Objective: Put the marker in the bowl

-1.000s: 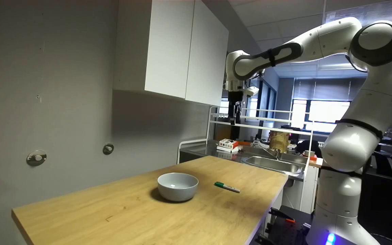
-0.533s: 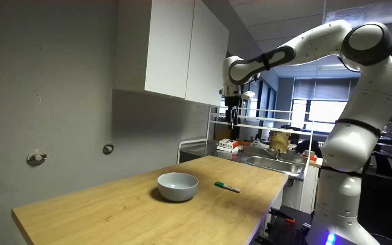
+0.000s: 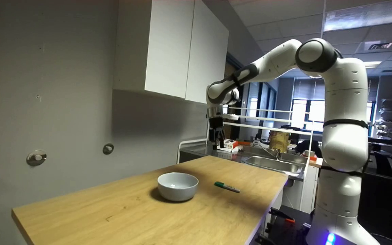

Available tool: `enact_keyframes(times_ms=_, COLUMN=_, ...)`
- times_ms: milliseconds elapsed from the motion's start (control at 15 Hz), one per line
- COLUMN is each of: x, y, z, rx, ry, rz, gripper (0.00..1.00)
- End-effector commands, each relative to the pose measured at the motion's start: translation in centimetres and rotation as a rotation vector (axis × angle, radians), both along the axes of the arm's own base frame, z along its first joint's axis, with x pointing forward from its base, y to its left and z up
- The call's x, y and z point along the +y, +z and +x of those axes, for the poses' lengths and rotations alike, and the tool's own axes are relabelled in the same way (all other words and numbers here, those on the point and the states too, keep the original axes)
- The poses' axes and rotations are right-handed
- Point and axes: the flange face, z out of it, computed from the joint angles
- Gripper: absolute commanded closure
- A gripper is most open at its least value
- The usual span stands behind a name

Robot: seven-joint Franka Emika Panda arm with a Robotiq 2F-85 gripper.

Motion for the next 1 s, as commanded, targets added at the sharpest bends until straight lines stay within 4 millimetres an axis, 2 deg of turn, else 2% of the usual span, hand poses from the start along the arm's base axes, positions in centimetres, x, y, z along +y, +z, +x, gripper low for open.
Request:
enact_keyframes(times_ms=0, x=-1.4, y=-4.1, z=2.9, rx=0.068, ry=-0.049, rz=0.160, gripper=0.00)
enact_keyframes(times_ms=267, x=-2.2, y=-9.6, z=3.1, rx=0.158, ry=-0.095, rz=0.255, gripper=0.00)
enact_keyframes(times_ms=467, x=-2.2, y=-12.6, z=2.4, rx=0.220, ry=-0.121, rz=0.278, gripper=0.00)
enact_keyframes(times_ms=933, x=-0.5, y=-14.9, z=0.0, rx=0.328, ry=-0.133, rz=0.241, gripper=0.00)
